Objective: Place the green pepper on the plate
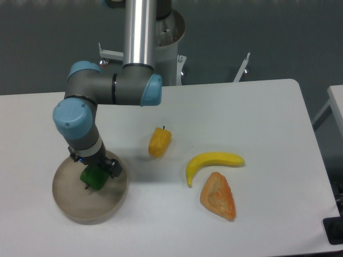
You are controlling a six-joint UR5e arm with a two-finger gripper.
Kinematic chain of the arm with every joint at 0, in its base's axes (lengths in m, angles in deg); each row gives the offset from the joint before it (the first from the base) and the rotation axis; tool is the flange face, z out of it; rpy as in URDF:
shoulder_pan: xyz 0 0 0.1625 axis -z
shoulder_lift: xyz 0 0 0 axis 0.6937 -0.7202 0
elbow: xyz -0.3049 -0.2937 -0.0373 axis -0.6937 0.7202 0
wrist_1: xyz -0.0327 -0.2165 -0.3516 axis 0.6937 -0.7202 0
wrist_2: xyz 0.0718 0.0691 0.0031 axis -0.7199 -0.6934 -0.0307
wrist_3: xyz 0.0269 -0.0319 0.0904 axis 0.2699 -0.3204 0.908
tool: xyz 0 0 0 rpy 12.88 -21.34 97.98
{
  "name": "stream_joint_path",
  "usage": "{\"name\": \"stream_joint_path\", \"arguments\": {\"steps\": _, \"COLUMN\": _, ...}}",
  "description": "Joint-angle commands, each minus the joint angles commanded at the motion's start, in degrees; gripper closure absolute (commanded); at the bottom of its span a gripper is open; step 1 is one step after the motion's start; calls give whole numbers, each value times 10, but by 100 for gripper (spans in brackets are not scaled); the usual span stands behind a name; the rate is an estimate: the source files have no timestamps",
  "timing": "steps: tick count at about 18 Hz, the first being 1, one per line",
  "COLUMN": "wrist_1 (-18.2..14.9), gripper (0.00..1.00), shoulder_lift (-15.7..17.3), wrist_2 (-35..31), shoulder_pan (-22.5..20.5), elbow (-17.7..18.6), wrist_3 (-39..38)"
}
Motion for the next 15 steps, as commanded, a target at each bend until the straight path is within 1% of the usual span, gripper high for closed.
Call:
{"name": "stream_joint_path", "arguments": {"steps": 2, "wrist_1": 0, "gripper": 0, "shoulder_lift": 9, "wrist_2": 0, "shoulder_pan": -20, "elbow": 6, "wrist_3": 25}}
{"name": "stream_joint_path", "arguments": {"steps": 4, "wrist_1": -1, "gripper": 0, "shoulder_lift": 17, "wrist_2": -3, "shoulder_pan": -32, "elbow": 9, "wrist_3": 62}}
{"name": "stream_joint_path", "arguments": {"steps": 7, "wrist_1": 2, "gripper": 0, "shoulder_lift": 31, "wrist_2": -37, "shoulder_pan": -66, "elbow": 26, "wrist_3": 116}}
{"name": "stream_joint_path", "arguments": {"steps": 9, "wrist_1": 1, "gripper": 0, "shoulder_lift": 33, "wrist_2": -38, "shoulder_pan": -84, "elbow": 31, "wrist_3": 141}}
{"name": "stream_joint_path", "arguments": {"steps": 11, "wrist_1": 2, "gripper": 0, "shoulder_lift": 33, "wrist_2": -40, "shoulder_pan": -92, "elbow": 33, "wrist_3": 157}}
{"name": "stream_joint_path", "arguments": {"steps": 15, "wrist_1": 6, "gripper": 0, "shoulder_lift": 29, "wrist_2": -41, "shoulder_pan": -96, "elbow": 22, "wrist_3": 165}}
